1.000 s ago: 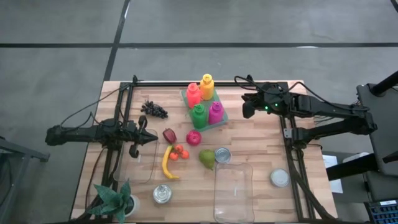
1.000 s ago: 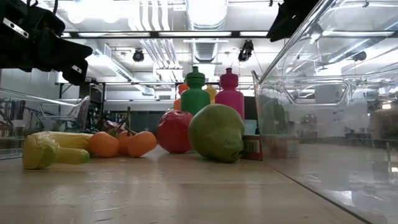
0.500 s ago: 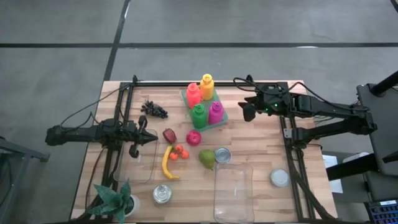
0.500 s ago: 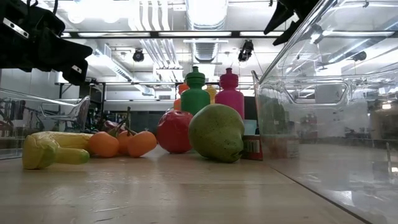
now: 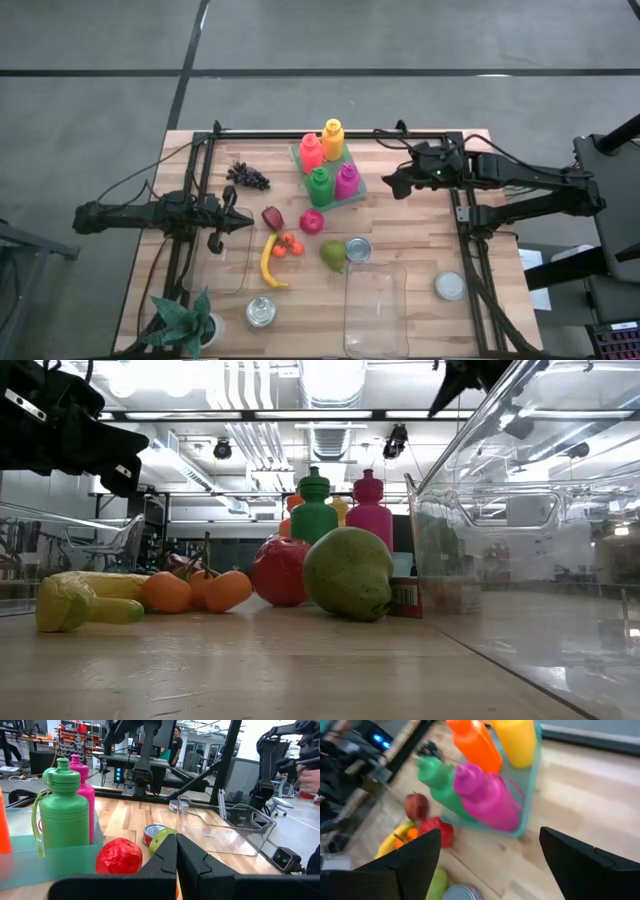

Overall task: Pick & Place Food Item
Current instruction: Put the green pear into the bottom transparent bin

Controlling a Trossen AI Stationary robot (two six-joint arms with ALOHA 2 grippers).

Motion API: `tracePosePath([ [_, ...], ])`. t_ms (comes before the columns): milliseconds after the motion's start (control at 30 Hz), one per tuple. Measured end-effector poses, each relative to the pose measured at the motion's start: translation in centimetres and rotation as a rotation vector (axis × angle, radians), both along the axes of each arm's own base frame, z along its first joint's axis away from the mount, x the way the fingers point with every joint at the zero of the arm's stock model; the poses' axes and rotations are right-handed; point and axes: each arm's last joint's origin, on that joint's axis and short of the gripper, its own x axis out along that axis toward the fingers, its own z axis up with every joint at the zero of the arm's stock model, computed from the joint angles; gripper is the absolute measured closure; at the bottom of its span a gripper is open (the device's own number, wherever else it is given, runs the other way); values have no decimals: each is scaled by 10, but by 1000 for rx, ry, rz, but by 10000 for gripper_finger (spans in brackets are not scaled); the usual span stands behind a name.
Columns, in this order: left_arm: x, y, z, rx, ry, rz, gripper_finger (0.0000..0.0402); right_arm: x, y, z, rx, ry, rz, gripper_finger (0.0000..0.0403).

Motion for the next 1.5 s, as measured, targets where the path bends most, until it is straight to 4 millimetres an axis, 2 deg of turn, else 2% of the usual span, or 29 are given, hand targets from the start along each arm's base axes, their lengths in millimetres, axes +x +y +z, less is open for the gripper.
tracePosePath([
  [167,0,0,0,0,0,0,401,5,-1,-8,43,37,-38,67],
  [400,0,0,0,0,1,0,401,30,1,-22,108,52,-45,67],
  [533,0,0,0,0,1,0,401,44,15,-33,151,83,-15,67],
  [667,0,0,0,0,0,0,401,52,32,-35,143,71,65,67],
  [933,0,0,0,0,0,0,401,53,58,-35,103,78,178,67],
  [1067,0,0,0,0,0,0,401,56,74,-38,55,61,173,68],
  [1267,0,0,0,0,0,0,401,70,97,-44,55,6,189,68],
  [1500,0,0,0,0,0,0,401,98,108,-38,45,17,191,68],
])
